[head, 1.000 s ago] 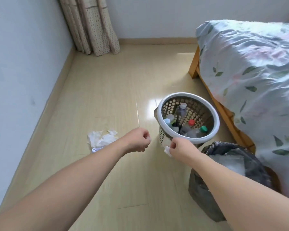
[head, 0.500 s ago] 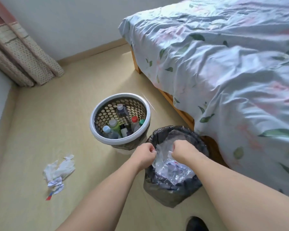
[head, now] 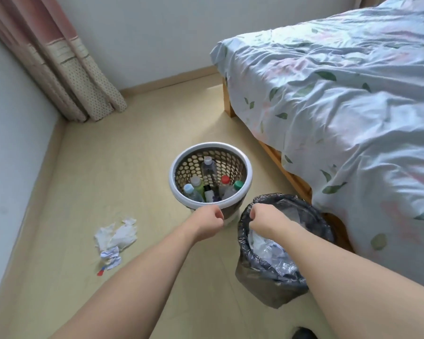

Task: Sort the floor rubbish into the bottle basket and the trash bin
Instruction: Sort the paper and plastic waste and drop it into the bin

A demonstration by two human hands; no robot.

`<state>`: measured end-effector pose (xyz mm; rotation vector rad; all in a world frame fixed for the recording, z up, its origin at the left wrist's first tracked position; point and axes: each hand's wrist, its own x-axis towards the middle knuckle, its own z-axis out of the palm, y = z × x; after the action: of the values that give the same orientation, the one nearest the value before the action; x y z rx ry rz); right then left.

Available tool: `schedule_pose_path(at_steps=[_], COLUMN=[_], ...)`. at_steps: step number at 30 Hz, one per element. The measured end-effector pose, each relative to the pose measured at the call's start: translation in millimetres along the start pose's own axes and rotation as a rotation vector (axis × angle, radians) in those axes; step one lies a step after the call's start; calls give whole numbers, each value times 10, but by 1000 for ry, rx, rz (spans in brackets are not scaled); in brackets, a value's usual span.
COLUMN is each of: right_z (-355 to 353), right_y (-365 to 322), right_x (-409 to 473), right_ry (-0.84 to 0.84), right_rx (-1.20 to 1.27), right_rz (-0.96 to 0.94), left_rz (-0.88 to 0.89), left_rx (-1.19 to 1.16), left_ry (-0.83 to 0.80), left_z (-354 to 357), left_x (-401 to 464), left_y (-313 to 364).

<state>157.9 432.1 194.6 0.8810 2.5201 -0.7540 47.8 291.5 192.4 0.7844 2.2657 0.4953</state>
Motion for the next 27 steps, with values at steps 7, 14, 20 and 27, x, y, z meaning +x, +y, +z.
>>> schedule_pose_path(at_steps=[7,14,20,27], right_z=[778,1921,3016,3825], right_y=[-1699,-2892,-3320,-3403], right_x=[73,578,1340,1886], right_ry=[-87,-206,-252,-214], right_rx=[-38,-161,-127,118], right_rz=[-212,-322,-235,-34], left_rz=[-248,-509,-646,-556], left_rx=[-235,-323,-489,-336], left_ry=[52,225,380,475], left_z=[-955,-916,-355,91], left_x=[-549,-757,-347,96], left_y=[-1648,-3806,-5038,-5367])
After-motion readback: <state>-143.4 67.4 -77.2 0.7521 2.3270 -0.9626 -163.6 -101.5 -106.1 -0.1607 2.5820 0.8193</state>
